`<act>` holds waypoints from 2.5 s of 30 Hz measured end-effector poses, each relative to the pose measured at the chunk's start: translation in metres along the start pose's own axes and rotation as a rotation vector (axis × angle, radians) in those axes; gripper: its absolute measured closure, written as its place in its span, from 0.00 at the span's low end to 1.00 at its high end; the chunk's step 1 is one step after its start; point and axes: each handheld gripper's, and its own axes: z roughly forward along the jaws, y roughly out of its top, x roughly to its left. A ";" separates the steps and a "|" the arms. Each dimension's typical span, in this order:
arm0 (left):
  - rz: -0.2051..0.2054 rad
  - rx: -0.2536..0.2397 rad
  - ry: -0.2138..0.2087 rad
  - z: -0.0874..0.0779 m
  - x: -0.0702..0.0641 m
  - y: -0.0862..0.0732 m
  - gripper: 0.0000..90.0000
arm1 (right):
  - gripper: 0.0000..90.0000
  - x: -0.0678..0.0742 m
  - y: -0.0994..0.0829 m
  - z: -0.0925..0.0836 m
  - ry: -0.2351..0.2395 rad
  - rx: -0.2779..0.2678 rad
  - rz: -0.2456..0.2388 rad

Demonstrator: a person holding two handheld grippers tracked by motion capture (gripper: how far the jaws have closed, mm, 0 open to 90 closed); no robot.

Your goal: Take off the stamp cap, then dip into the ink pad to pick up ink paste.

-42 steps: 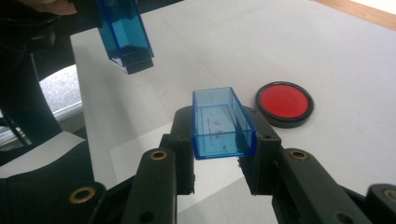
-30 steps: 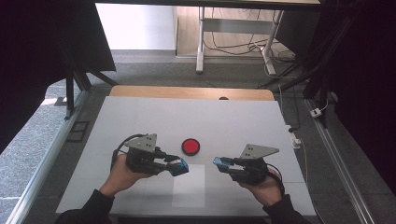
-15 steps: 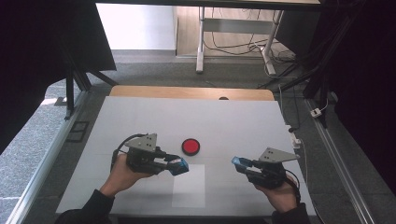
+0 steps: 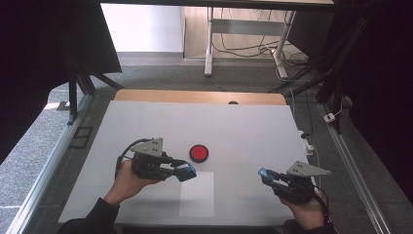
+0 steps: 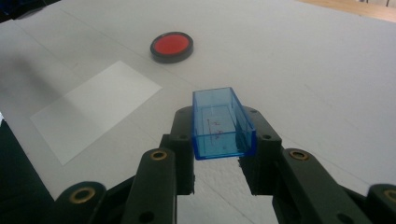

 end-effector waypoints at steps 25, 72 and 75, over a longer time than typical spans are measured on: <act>-0.066 0.027 0.091 0.004 0.012 0.007 0.78 | 0.76 -0.009 -0.019 -0.008 0.005 0.038 0.073; -0.228 0.159 0.222 0.076 0.094 0.017 0.79 | 0.76 -0.008 -0.019 -0.007 0.026 0.055 0.072; -0.260 0.170 0.226 0.082 0.099 0.014 0.79 | 0.76 -0.008 -0.019 -0.007 0.028 0.057 0.072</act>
